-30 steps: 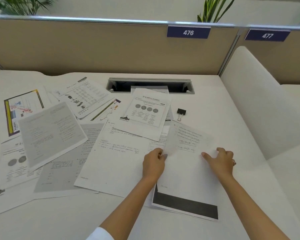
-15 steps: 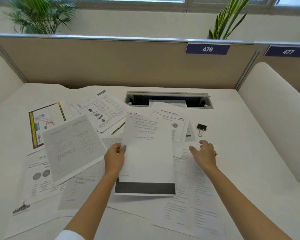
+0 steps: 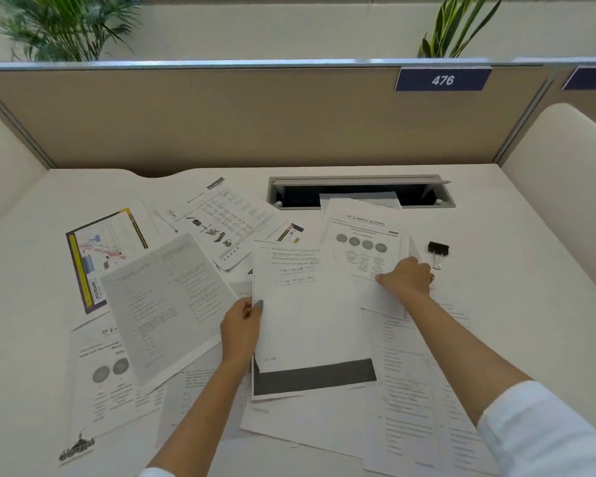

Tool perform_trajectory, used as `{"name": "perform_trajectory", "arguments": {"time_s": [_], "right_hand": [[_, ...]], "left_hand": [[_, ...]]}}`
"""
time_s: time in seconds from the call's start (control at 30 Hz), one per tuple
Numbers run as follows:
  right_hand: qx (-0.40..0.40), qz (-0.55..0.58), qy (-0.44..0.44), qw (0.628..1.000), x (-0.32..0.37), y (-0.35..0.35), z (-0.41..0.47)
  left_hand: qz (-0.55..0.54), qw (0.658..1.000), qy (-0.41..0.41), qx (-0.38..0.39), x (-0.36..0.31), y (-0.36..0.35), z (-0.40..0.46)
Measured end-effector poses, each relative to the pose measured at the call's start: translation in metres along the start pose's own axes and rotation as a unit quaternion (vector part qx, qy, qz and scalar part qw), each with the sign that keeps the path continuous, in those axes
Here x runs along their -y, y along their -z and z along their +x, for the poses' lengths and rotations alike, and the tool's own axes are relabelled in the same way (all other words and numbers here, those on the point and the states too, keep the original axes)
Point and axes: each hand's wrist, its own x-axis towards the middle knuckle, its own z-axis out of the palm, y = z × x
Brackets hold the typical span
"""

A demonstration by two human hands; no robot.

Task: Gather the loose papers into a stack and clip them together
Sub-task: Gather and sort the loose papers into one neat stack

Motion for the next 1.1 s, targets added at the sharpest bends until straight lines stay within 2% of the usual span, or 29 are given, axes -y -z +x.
{"name": "perform_trajectory", "arguments": {"time_s": [0.17,0.3,0.4,0.53,0.63,0.7,0.8,0.87,0.97,1.1], "right_hand": [[-0.011,0.049,0.022,0.999,-0.004,-0.002,0.010],[-0.109,0.091,0.089,0.986,-0.003,0.000,0.007],[-0.201,0.112,0.162,0.959,-0.003,0.013,0.004],[-0.312,0.131,0.262,0.904,0.002,0.050,0.001],[-0.357,0.162,0.304,0.868,0.008,0.078,-0.004],[-0.338,0.187,0.304,0.871,0.012,0.087,-0.010],[-0.266,0.239,0.259,0.897,0.010,0.083,-0.022],[-0.195,0.270,0.217,0.918,0.004,0.068,-0.029],[-0.072,0.254,0.183,0.947,-0.011,0.033,-0.040],[0.053,0.235,0.168,0.956,-0.029,-0.011,-0.066]], "left_hand": [[-0.022,1.000,-0.009,-0.003,0.003,0.000,-0.002],[-0.029,0.999,-0.013,-0.004,0.004,0.000,-0.004],[-0.034,0.999,-0.016,-0.006,0.002,0.001,-0.004],[-0.039,0.999,-0.011,-0.011,-0.001,0.001,-0.005],[-0.041,0.999,-0.010,-0.018,-0.004,0.001,-0.007],[-0.040,0.999,-0.015,-0.023,-0.004,0.001,-0.007],[-0.034,0.999,-0.014,-0.022,-0.004,0.002,-0.007],[-0.035,0.999,-0.013,-0.020,-0.006,0.002,-0.008],[-0.038,0.999,-0.014,-0.014,-0.008,0.002,-0.010],[-0.056,0.998,-0.001,-0.005,-0.005,0.003,-0.009]]}}
